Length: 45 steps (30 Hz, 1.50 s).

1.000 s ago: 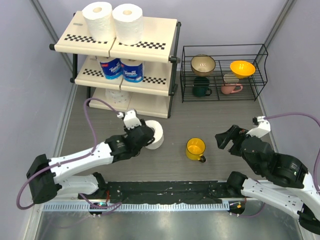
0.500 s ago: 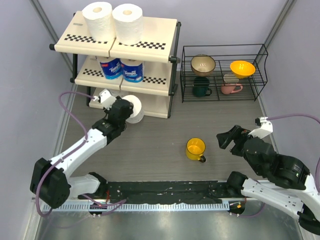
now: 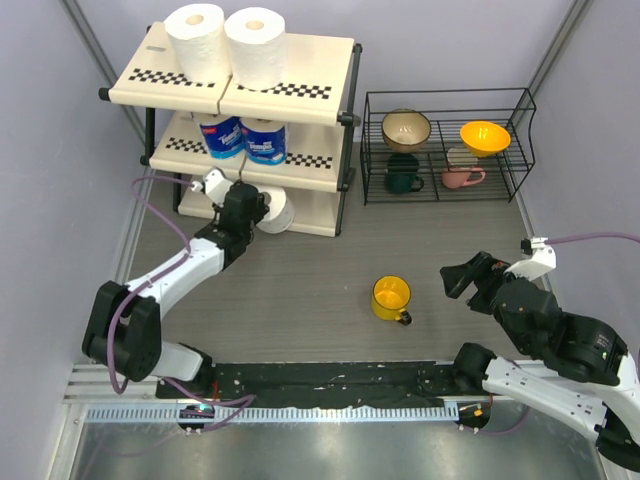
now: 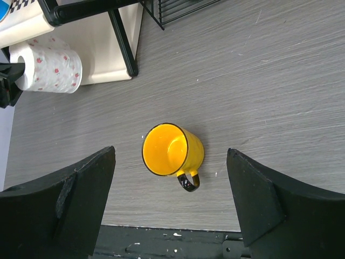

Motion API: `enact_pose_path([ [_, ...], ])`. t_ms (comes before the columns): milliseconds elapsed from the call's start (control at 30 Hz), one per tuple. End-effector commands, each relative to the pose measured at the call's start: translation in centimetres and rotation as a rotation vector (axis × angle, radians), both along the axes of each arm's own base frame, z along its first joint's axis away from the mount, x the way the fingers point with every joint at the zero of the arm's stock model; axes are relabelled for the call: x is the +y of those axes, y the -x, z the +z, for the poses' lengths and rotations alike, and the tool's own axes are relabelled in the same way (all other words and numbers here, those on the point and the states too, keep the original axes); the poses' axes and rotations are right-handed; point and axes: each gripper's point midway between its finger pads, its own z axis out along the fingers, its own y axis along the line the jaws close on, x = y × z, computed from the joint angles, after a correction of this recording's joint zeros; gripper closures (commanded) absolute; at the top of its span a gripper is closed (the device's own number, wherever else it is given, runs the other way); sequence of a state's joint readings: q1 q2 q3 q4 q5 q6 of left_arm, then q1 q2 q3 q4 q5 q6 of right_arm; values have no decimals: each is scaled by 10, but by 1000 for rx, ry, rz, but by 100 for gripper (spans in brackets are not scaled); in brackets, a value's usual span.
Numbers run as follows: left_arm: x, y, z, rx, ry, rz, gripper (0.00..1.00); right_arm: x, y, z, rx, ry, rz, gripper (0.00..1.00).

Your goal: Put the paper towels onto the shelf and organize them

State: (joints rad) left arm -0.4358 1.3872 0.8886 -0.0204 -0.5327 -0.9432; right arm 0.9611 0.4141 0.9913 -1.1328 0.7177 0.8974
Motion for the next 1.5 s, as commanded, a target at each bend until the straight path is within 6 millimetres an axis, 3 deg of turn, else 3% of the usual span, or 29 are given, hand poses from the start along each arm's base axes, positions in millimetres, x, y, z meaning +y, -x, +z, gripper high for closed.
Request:
enact_pose_path([
  [0, -15, -30, 52, -185, 117, -5, 63, -5, -3, 11, -31, -39, -40, 11],
  [600, -18, -52, 55, -264, 161, 21, 64, -5, -3, 9, -24, -26, -42, 11],
  [767, -19, -58, 46, -258, 160, 32, 64, -6, -3, 10, -30, -30, -41, 11],
  [1000, -12, -60, 35, -247, 138, 69, 65, -8, -2, 11, -32, -25, -43, 11],
  [1467, 1, -61, 32, -239, 88, 130, 61, -7, -3, 10, -29, -18, -44, 11],
])
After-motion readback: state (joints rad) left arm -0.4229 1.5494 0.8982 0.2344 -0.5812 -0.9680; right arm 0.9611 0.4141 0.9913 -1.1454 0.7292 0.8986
